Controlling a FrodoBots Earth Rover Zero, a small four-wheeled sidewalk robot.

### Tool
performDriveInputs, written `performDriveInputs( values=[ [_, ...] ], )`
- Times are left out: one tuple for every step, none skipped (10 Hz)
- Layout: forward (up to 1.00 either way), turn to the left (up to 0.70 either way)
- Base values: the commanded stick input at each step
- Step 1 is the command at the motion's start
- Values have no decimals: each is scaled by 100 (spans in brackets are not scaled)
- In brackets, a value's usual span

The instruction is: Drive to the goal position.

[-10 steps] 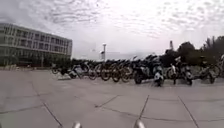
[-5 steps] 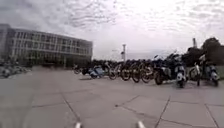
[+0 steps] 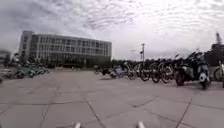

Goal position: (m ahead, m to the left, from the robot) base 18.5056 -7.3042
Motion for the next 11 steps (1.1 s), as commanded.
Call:
performDriveInputs(
  values=[
    [51,0],
    [70,0],
    [70,0],
    [70,0],
    [70,0],
    [70,0],
    [70,0],
    [70,0],
    [70,0],
    [70,0],
    [70,0]
  ],
)
